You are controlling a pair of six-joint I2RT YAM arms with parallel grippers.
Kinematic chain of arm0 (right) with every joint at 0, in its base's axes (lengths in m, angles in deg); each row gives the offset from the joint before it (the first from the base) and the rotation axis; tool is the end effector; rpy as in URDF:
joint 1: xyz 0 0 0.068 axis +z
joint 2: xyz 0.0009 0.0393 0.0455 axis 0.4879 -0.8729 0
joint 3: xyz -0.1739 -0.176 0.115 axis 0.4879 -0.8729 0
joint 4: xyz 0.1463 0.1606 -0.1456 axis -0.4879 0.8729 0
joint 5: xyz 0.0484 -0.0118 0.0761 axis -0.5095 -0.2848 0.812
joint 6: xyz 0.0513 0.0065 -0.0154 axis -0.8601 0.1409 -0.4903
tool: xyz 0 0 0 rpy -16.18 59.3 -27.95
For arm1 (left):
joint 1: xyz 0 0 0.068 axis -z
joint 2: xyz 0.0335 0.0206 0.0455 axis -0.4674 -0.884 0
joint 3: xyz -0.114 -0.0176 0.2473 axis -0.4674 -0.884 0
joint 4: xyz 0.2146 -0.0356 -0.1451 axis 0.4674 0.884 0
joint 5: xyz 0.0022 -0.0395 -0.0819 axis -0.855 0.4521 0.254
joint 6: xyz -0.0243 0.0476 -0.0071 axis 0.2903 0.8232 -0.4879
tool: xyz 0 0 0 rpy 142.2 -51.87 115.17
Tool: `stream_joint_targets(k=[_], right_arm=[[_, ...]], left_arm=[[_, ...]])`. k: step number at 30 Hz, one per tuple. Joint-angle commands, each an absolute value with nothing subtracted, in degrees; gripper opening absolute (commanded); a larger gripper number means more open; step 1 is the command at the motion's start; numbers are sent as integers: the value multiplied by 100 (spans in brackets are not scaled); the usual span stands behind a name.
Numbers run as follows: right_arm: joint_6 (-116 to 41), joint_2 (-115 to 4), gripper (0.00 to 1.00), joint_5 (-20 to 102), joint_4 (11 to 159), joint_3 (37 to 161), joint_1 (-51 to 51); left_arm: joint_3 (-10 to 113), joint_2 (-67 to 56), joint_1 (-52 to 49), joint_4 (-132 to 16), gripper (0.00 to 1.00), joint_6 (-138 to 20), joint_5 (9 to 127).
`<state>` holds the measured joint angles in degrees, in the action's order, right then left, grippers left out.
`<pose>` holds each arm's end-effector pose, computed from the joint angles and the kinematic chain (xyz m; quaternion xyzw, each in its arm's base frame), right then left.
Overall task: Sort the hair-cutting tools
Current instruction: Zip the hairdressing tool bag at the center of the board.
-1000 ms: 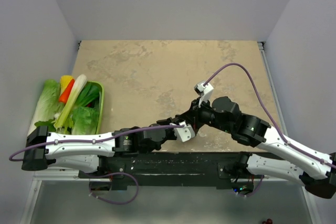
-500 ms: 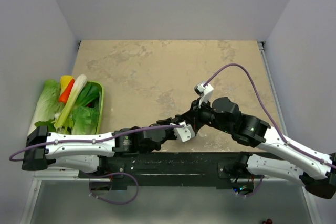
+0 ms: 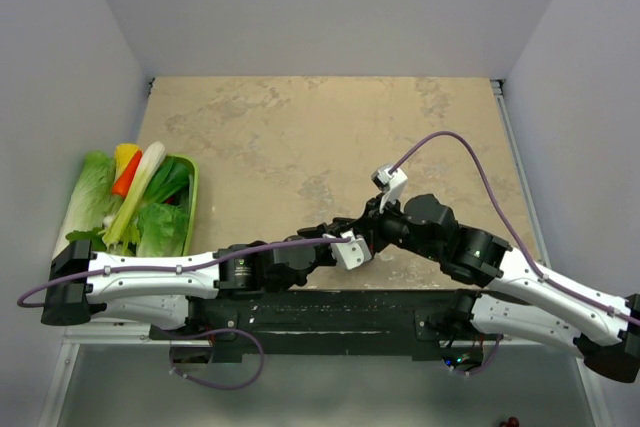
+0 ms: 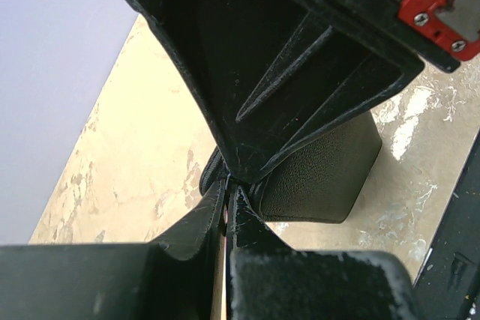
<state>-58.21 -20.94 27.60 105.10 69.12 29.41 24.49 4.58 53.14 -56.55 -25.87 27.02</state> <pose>0.1003 0.1580 0.3227 -0.1960 0.8010 0.3576 0.4382 0.0591 -0.2510 0.2921 0.5076 0.6164 -0.0771 0.5970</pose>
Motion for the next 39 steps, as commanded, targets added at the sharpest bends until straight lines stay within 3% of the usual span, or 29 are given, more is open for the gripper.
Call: stream_joint_targets(k=[1,7,8,12,13,16,28,39], right_arm=[[-5847,-2094,0,2249,10616,6643,2925],[-5734,-1971,0,2407,10800,7151,2925],[-5698,-1962,5,2520,10922,7405,2925],[-5496,-1725,46,2609,11318,7943,2933],[-5444,-1568,63,2592,11476,8013,2925],[-5478,-1356,77,2504,11845,8172,2925],[-5953,-512,84,2548,12022,7038,2925],[-5629,-1460,86,2408,11381,6748,2933]], left_arm=[[2597,655,5317,-5945,0,-2849,2745],[2623,603,5317,-5997,0,-2858,2815],[2641,585,5317,-5997,0,-2850,2815],[2667,541,5317,-5979,0,-2876,2850],[2667,541,5317,-5979,0,-2876,2850],[2737,567,5317,-5831,0,-2911,2806],[2755,1060,5317,-5206,0,-3175,2604],[2667,989,5325,-5092,0,-3333,2481]])
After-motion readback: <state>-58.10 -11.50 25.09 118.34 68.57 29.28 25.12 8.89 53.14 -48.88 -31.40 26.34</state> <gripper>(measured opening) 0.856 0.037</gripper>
